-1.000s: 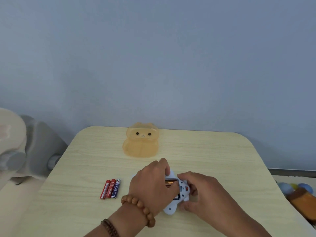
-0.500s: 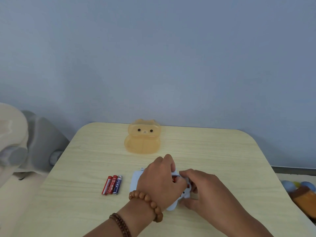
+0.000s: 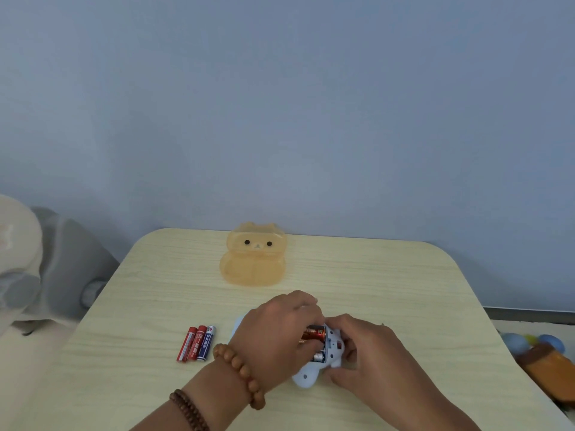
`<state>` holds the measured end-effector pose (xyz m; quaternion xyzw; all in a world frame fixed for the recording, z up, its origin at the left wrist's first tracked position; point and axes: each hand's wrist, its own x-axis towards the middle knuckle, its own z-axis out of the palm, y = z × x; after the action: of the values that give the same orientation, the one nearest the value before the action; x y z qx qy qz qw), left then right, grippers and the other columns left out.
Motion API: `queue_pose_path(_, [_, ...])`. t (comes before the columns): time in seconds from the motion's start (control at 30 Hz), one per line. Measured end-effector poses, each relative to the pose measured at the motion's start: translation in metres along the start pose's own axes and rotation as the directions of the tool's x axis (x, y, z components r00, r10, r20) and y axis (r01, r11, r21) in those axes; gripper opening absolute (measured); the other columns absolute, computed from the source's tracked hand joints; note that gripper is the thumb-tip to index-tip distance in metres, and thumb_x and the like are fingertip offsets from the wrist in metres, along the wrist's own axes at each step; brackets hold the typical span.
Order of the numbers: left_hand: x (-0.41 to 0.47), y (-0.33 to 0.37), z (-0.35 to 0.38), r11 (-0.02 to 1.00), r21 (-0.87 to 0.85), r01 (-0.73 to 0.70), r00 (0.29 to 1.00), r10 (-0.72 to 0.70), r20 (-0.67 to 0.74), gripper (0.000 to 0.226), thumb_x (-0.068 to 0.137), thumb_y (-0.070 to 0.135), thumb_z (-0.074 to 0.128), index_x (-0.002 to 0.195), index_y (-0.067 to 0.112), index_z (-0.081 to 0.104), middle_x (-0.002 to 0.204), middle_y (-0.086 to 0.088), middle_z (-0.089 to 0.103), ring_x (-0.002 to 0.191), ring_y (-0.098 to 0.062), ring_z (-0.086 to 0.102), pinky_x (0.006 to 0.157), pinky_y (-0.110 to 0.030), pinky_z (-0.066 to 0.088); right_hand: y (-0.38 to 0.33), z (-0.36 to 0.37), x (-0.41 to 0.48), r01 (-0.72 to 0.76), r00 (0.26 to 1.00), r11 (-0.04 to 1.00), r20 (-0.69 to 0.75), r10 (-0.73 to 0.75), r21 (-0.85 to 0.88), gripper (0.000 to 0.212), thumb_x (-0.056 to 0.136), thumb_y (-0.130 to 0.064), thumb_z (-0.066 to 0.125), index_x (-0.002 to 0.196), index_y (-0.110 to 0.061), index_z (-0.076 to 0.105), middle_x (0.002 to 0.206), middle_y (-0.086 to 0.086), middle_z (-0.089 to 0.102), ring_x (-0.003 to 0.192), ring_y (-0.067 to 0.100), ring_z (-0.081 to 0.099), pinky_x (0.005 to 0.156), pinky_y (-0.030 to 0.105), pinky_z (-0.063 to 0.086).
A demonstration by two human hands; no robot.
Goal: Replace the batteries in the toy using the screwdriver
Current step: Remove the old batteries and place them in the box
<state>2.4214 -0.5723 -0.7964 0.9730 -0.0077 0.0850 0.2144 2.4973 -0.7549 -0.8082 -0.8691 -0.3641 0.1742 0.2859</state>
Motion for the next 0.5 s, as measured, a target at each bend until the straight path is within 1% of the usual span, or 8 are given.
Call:
queue_pose_path(0.03, [0.0007, -0.0009, -0.001, 0.999, 0.051, -0.018, 1.0, 0.019, -0.025, 0.026, 0.084, 0.041, 0.06, 0.108, 0.035, 0.067, 0.128, 0.021, 0.055, 0.108, -0.005, 0.056, 0.074, -0.021, 0.045, 0.0003, 0.0002, 0.0001, 0.001, 1.0, 1.0, -0.004, -0.001, 0.007, 0.054, 0.07, -0.032, 0.078, 0.12, -0.037, 0.061, 0.098, -0.015, 0.071, 0.091, 0.003, 0.066, 0.081, 0.027, 0.055])
queue_pose_path(0.1, [0.0013, -0.002, -0.0036, 0.992, 0.115, -0.06, 0.995, 0.069, -0.074, 0.017, 0.078, 0.04, 0.065, 0.091, 0.036, 0.075, 0.112, 0.018, 0.066, 0.095, -0.006, 0.062, 0.063, -0.016, 0.039, 0.0001, 0.0007, -0.0002, 0.002, 1.0, 1.0, -0.012, -0.002, 0.008, 0.055, 0.069, -0.033, 0.078, 0.122, -0.038, 0.061, 0.098, -0.015, 0.071, 0.09, 0.004, 0.065, 0.081, 0.026, 0.055])
queue_pose_path(0.17, [0.0012, -0.0036, -0.0024, 0.979, 0.162, -0.123, 0.983, 0.142, -0.115, 0.007, 0.075, 0.03, 0.071, 0.078, 0.034, 0.076, 0.099, 0.016, 0.068, 0.084, -0.007, 0.061, 0.054, -0.015, 0.038, -0.0005, 0.0015, 0.0001, -0.001, 1.0, 1.0, -0.01, 0.001, -0.002, 0.056, 0.07, -0.035, 0.077, 0.124, -0.038, 0.061, 0.099, -0.016, 0.071, 0.088, 0.002, 0.065, 0.081, 0.024, 0.054])
queue_pose_path(0.2, [0.0015, -0.0034, -0.0006, 0.974, 0.174, -0.141, 0.979, 0.164, -0.122, 0.007, 0.075, 0.025, 0.074, 0.074, 0.032, 0.075, 0.095, 0.015, 0.067, 0.08, -0.007, 0.06, 0.051, -0.016, 0.039, -0.001, 0.002, 0.0006, -0.003, 1.0, 1.0, -0.01, 0.003, -0.005, 0.056, 0.07, -0.035, 0.076, 0.123, -0.038, 0.061, 0.099, -0.016, 0.071, 0.088, 0.001, 0.065, 0.081, 0.023, 0.054])
queue_pose_path(0.27, [0.0018, -0.0003, 0.0012, 0.971, 0.18, -0.159, 0.975, 0.184, -0.129, 0.009, 0.076, 0.02, 0.072, 0.072, 0.028, 0.071, 0.089, 0.015, 0.064, 0.076, -0.006, 0.057, 0.052, -0.018, 0.043, -0.0019, 0.0029, 0.0013, -0.002, 1.0, 1.0, -0.016, 0.002, -0.006, 0.053, 0.07, -0.036, 0.075, 0.121, -0.037, 0.062, 0.098, -0.016, 0.072, 0.088, 0.001, 0.065, 0.081, 0.026, 0.055])
queue_pose_path(0.37, [0.0033, 0.0014, 0.0025, 0.977, 0.132, -0.168, 0.974, 0.185, -0.13, 0.01, 0.078, 0.025, 0.061, 0.074, 0.025, 0.07, 0.089, 0.014, 0.062, 0.076, -0.006, 0.054, 0.059, -0.016, 0.04, -0.0019, 0.0037, 0.002, -0.005, 1.0, 1.0, -0.013, 0.004, -0.016, 0.053, 0.07, -0.038, 0.075, 0.121, -0.038, 0.061, 0.097, -0.016, 0.072, 0.088, 0.001, 0.066, 0.08, 0.027, 0.056])
queue_pose_path(0.43, [0.0041, -0.0007, 0.0038, 0.971, 0.146, -0.189, 0.968, 0.209, -0.135, 0.007, 0.078, 0.024, 0.063, 0.074, 0.024, 0.069, 0.088, 0.012, 0.061, 0.075, -0.007, 0.052, 0.061, -0.018, 0.041, -0.0016, 0.0036, 0.0022, -0.005, 1.0, 1.0, -0.011, 0.005, -0.016, 0.051, 0.07, -0.039, 0.074, 0.12, -0.038, 0.061, 0.097, -0.015, 0.072, 0.088, 0.003, 0.067, 0.079, 0.028, 0.056])
queue_pose_path(0.5, [0.0043, -0.0003, 0.0057, 0.96, 0.168, -0.225, 0.959, 0.249, -0.134, 0.006, 0.081, 0.021, 0.063, 0.076, 0.022, 0.067, 0.088, 0.009, 0.059, 0.075, -0.009, 0.051, 0.063, -0.023, 0.044, -0.0021, 0.0031, 0.0029, -0.006, 1.0, 1.0, -0.015, 0.005, -0.023, 0.048, 0.07, -0.037, 0.072, 0.117, -0.038, 0.061, 0.095, -0.014, 0.072, 0.087, 0.003, 0.067, 0.077, 0.026, 0.056])
